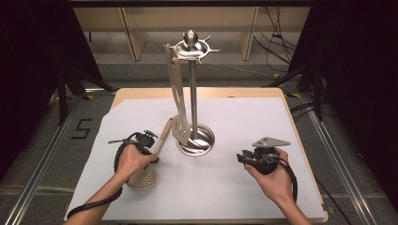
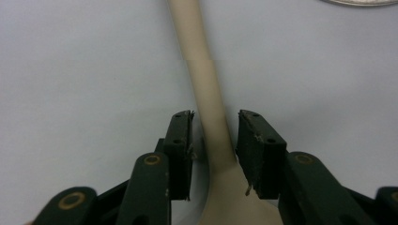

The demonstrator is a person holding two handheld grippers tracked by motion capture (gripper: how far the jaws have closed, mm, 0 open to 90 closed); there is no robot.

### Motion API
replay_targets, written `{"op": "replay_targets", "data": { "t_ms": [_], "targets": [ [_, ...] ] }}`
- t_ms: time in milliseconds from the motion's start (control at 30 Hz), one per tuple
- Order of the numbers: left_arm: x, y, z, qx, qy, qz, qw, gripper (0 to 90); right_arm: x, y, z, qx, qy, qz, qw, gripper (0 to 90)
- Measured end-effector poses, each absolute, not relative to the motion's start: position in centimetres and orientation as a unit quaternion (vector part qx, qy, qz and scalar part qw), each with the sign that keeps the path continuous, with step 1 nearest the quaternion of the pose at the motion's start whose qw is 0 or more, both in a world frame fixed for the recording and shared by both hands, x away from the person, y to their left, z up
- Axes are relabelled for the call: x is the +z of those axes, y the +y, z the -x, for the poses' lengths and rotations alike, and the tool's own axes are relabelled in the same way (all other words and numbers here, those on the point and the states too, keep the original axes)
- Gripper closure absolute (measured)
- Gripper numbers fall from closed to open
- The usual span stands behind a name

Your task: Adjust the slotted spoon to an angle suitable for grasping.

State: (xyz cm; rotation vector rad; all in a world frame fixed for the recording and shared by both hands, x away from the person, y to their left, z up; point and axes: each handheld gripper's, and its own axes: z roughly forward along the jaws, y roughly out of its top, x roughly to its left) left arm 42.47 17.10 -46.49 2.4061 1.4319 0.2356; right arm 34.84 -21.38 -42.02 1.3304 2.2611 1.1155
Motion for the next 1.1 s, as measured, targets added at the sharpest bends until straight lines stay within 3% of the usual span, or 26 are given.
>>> {"op": "replay_targets", "data": {
  "t_ms": [367, 667, 833, 1100],
  "targets": [
    [-46.7, 17.8, -42.3, 0.076, 0.532, -0.821, 0.191, 78.2, -42.0, -21.5, -34.8, 0.393, 0.782, -0.461, 0.148, 68.5],
    [-46.7, 19.5, -41.4, 0.076, 0.554, -0.797, 0.229, 78.5, -41.9, -21.5, -34.8, 0.389, 0.787, -0.454, 0.151, 68.5],
    [-45.8, 20.8, -40.2, 0.089, 0.554, -0.776, 0.287, 78.5, -41.9, -21.4, -34.8, 0.393, 0.791, -0.442, 0.158, 68.1],
    [-43.4, 22.1, -37.0, 0.156, 0.542, -0.732, 0.381, 78.4, -41.5, -20.5, -34.3, 0.416, 0.784, -0.438, 0.146, 66.8]
  ]
}}
